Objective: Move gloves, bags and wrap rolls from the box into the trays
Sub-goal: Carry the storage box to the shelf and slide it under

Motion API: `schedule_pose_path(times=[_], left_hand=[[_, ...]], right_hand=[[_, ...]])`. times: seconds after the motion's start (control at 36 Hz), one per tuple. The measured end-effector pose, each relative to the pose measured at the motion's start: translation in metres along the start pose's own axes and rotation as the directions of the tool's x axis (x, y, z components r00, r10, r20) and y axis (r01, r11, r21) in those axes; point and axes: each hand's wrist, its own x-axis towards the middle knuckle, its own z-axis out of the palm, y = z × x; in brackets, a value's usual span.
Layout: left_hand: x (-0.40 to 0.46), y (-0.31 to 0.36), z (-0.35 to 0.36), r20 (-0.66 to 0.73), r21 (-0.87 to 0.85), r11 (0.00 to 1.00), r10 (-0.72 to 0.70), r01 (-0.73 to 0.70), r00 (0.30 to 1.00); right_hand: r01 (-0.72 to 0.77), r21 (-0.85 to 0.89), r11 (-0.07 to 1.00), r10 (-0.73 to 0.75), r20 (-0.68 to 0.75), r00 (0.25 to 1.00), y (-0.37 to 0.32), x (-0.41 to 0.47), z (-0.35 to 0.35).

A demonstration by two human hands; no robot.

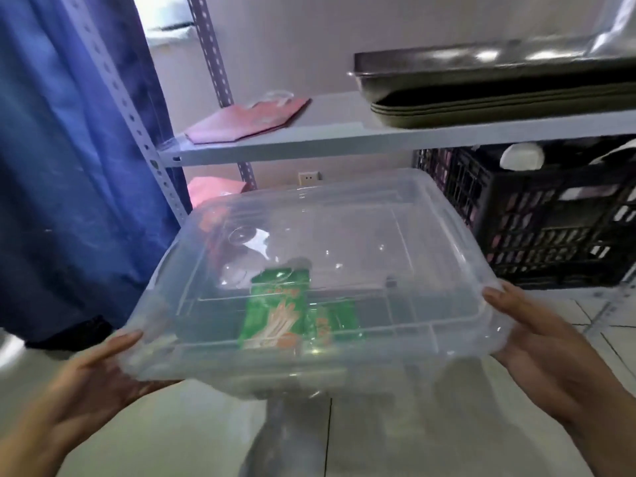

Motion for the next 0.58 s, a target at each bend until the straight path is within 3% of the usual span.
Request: schedule_pose_path(times=[0.06, 0.25, 0.33, 0.42, 0.5, 0.58], left_hand=[[0.013, 0.023, 0.011, -0.029, 0.004, 1.000, -0.014, 0.014, 0.999], [0.081, 0.043, 0.070, -0.113, 0.063, 0.988, 0.149, -0.142, 0.982], [0.101, 0.036, 0.073, -0.070, 0.089, 0.968, 0.241, -0.235, 0.968], [0.107, 0.026, 0.065, 0.079, 0.147, 0.932, 0.323, -0.331, 0.943], [0.114, 0.019, 0.050, 0.185, 0.196, 0.911, 0.329, -0.363, 0.926], [0.122, 0.023, 0.042, 0.149, 0.189, 0.905, 0.357, -0.381, 0.922]], right_hand=[[0.015, -0.016, 1.000, -0.016, -0.037, 0.999, -0.013, 0.021, 0.005], [0.054, -0.108, 0.993, -0.064, -0.100, 0.993, -0.024, 0.078, 0.006], [0.122, -0.208, 0.970, -0.115, 0.046, 0.992, -0.020, 0.076, -0.001], [0.160, -0.310, 0.937, -0.131, 0.112, 0.985, -0.017, 0.069, -0.016], [0.185, -0.441, 0.878, -0.170, 0.074, 0.983, -0.012, 0.067, -0.025], [0.247, -0.483, 0.840, -0.306, -0.045, 0.951, -0.012, 0.074, -0.022]])
